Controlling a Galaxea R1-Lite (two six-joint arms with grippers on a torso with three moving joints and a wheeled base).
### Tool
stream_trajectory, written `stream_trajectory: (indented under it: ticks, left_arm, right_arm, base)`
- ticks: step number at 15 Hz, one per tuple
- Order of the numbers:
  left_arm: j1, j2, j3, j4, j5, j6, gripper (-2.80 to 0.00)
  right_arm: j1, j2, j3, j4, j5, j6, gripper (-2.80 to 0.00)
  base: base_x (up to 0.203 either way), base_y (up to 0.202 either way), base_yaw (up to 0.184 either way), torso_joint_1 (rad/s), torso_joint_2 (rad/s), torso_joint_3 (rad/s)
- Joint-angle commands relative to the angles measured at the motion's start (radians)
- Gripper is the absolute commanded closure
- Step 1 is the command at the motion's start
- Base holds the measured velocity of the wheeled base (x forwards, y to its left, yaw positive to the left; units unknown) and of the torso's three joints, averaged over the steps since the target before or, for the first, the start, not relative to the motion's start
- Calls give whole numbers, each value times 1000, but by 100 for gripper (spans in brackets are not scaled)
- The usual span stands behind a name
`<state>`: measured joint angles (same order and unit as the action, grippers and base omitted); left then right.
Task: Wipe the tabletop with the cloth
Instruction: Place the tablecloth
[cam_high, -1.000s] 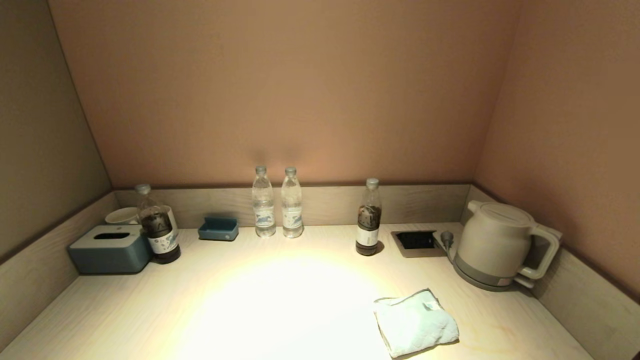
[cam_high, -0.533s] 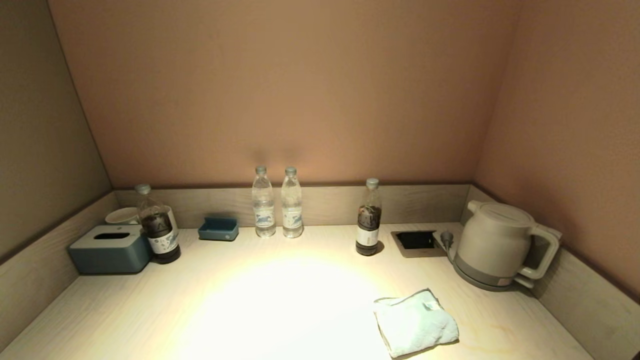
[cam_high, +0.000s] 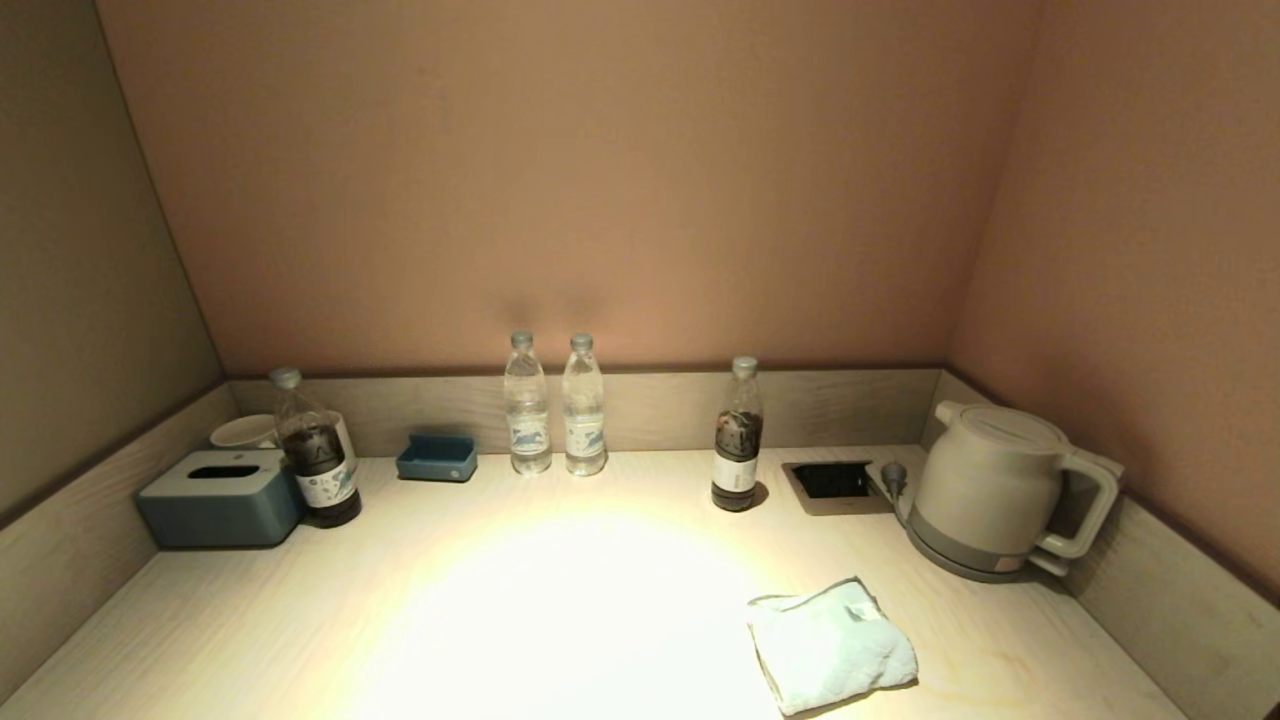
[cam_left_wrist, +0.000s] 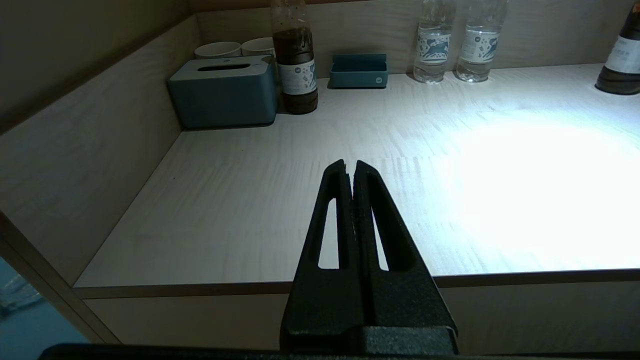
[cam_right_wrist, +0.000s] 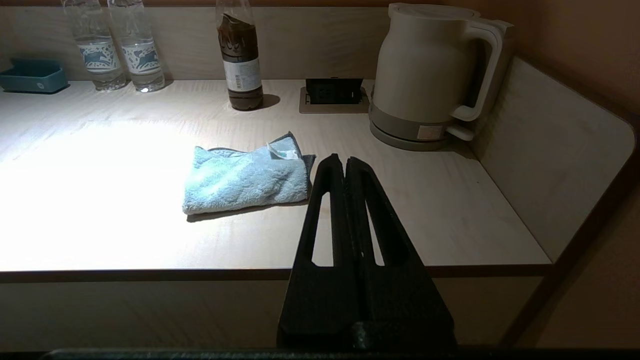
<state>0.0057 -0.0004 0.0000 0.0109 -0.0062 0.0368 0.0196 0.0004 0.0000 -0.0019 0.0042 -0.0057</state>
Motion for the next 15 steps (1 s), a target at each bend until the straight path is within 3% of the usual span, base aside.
stream_trajectory:
  ticks: [1, 15]
  left_arm:
    - [0, 0, 0, 0, 0, 0, 0]
    - [0, 0, 0, 0, 0, 0, 0]
  right_arm:
    - [0, 1, 0, 0, 0, -2, 0]
    - [0, 1, -5, 6, -2, -8, 0]
  base:
    - [0, 0, 0, 0, 0, 0]
    - [0, 0, 0, 0, 0, 0]
